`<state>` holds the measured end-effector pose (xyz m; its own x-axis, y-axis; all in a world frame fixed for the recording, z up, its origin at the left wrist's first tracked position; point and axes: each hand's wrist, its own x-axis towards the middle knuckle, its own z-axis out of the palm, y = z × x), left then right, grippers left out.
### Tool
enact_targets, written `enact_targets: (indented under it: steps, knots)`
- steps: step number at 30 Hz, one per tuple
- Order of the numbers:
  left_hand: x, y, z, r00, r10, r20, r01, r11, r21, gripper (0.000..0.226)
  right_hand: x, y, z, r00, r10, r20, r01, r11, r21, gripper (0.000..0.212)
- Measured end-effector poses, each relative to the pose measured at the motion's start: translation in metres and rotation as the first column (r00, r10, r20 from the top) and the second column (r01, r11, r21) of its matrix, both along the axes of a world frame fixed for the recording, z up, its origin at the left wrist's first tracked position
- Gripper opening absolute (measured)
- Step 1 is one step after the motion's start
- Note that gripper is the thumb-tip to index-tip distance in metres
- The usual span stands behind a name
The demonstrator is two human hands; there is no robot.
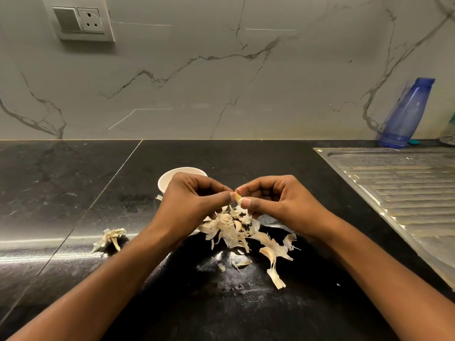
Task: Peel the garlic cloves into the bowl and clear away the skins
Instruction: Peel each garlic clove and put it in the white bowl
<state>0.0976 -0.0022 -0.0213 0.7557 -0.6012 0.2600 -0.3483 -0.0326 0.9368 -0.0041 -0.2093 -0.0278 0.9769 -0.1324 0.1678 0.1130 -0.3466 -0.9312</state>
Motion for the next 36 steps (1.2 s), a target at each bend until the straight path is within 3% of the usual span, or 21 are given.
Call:
enact_targets:
  steps: [19,25,31,36]
  knots:
    - [-0.0007,-0.0011,-0.0029,0.997,-0.015,0.077,0.011,0.998,0.058,0.008,-0.0014,0.0018,0.0002,1.000,0.021,0.023,-0.020,0.997,-0.073,0.017]
    - [-0.0031,-0.0025,-0.0015,1.000,0.004,-0.007,-0.004,1.000,-0.008,0.015,-0.0001,0.0030,0.0012,0.999,0.024,0.042,-0.026,0.999,0.037,0.022]
    - [-0.0056,-0.0044,-0.0005,0.998,-0.012,-0.067,0.010,1.000,-0.029,0.016,-0.0010,0.0019,0.0045,0.998,-0.021,0.059,0.004,0.966,0.260,0.026]
    - [-0.0055,-0.0038,0.0000,0.998,-0.024,-0.061,0.021,0.999,-0.036,0.016,0.0001,0.0018,0.0031,0.999,-0.034,0.022,0.026,0.953,0.302,0.028]
